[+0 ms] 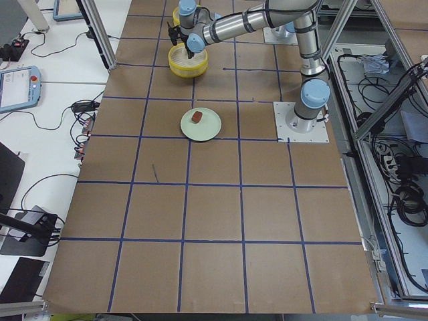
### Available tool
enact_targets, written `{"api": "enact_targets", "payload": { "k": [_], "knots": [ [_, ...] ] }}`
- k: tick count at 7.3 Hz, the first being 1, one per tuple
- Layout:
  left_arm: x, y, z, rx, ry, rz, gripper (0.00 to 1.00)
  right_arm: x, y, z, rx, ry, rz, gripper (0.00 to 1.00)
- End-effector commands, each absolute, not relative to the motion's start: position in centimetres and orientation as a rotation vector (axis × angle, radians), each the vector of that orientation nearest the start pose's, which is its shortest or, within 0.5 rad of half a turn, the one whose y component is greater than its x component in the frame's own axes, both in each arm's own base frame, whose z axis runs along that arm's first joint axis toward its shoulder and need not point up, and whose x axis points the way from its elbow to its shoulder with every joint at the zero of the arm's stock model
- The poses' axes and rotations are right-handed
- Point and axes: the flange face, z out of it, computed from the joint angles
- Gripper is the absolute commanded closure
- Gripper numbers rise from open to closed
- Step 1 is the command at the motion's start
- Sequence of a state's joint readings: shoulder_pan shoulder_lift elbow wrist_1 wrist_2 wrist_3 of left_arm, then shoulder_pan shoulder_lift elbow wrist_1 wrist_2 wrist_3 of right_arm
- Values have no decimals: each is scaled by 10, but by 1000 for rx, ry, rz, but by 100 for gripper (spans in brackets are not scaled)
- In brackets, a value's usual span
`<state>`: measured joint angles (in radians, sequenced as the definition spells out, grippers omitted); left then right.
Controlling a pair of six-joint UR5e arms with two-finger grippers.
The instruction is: Stack buns with steamer
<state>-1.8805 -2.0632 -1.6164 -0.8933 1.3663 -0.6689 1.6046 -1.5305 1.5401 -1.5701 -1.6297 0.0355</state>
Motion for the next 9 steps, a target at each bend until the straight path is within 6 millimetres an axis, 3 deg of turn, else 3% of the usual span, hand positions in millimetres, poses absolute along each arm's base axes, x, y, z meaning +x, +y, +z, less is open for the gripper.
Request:
{"api": "enact_targets", "payload": {
  "k": [1,3,4,5,6,7,8,9],
  "knots": [
    [-343,-571,262,-572,3338,-70,3,83,-511,475,81,3234,70,0],
    [-343,-570,266,-572,3336,-72,3,-1,-514,460,96,3215,141,0],
    [-342,-568,283,-554,3346,-110,3,-44,-510,448,107,3201,163,0],
    [-333,-559,316,-527,3300,-115,3,-92,-505,429,137,3164,201,0],
    [-312,-553,349,-456,3198,-165,1,-125,-500,418,68,3159,179,0],
    [-277,-556,369,-375,3158,-163,0,-143,-505,393,-25,3167,148,0],
    [-232,-547,390,-320,3146,-109,0,-162,-511,355,-51,3180,125,0],
    [-184,-530,423,-185,3139,-44,0,-188,-497,326,-61,3158,135,0]
  ]
}}
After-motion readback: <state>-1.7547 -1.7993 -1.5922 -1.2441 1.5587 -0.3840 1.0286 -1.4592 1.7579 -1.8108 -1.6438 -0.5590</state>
